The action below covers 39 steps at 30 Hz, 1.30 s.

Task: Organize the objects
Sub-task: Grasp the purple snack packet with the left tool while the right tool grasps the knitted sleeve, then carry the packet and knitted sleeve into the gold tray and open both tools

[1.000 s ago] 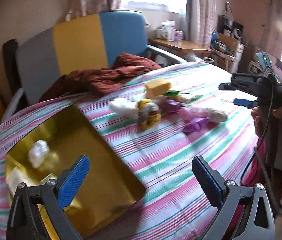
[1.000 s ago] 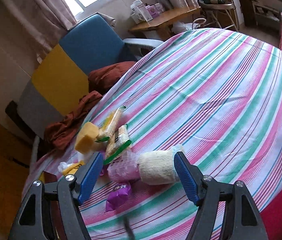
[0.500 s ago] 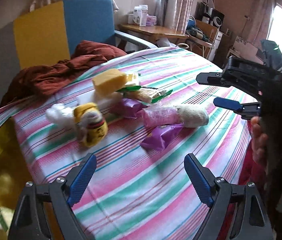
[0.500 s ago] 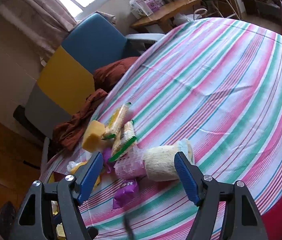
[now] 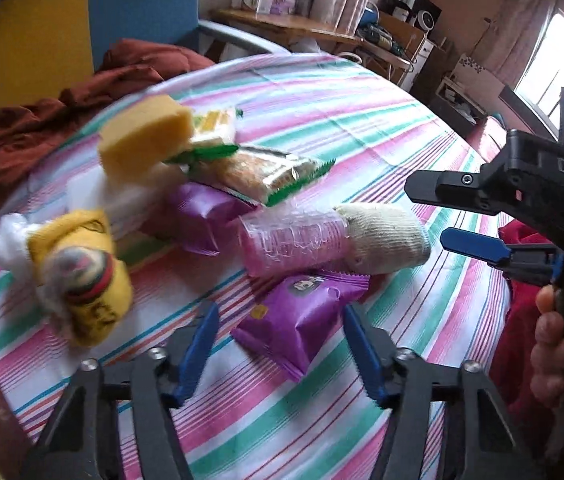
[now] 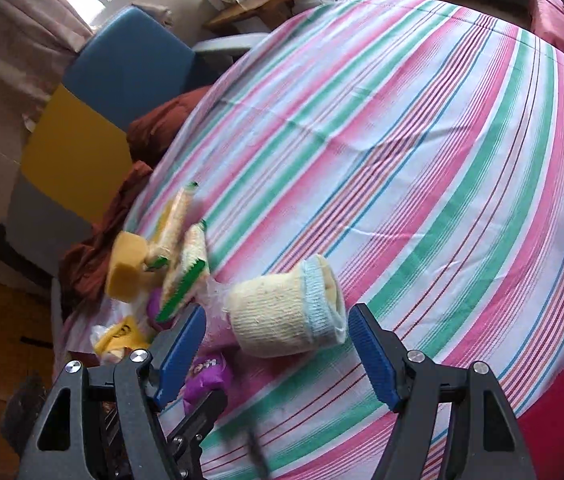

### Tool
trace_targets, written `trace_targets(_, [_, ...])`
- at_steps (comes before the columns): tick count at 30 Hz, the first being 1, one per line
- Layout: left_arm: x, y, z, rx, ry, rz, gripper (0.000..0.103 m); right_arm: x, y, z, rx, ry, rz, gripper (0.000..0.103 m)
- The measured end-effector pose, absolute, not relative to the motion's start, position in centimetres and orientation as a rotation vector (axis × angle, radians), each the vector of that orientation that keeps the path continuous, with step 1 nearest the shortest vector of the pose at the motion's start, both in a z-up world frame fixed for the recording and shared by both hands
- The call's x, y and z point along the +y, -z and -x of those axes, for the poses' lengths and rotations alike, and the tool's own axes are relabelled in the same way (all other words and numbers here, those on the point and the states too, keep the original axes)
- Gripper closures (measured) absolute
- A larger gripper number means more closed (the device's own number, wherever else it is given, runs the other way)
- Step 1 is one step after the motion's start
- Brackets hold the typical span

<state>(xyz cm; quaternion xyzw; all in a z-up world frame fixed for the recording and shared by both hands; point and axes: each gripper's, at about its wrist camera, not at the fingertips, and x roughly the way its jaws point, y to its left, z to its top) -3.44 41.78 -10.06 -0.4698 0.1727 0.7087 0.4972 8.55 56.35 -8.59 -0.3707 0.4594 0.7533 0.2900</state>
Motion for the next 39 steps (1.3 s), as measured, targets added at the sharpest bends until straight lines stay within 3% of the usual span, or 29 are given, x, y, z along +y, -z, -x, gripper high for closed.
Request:
trace_targets(5, [42.3, 10.8, 2.8, 0.408, -1.672, 1.137, 0.051, 56.6, 9.5, -7.3, 1.212, -1.981, 1.055, 0.028])
trace_targets(12, [41.9, 11.5, 2.7, 0.367, -1.662, 1.148, 0.052, 56.5, 10.8, -5.7, 1.150, -1.962, 1.175, 0.028])
trace_targets(14, [41.6, 11.4, 2.8, 0.362, -1.667, 1.149, 0.059, 56.4, 10.8, -5.6, 1.128, -1.970, 1.184, 0.031])
trace_targets(19, [40.2, 11.3, 2.4, 0.344, -1.686, 1.145, 0.063, 56.2, 10.2, -5.9, 1.083, -1.999, 1.149, 0.038])
trace_targets(31, [35.4, 10.4, 0.6, 0.312, -1.742, 1.144, 0.064, 56.2, 7.3, -8.1, 1.133, -2.132, 0.936, 0.038])
trace_targets(39, [31.5, 6.0, -0.2, 0.279, -1.849, 1.026, 0.063, 54.6, 5.5, -7.0, 1.109, -2.298, 0.813, 0.038])
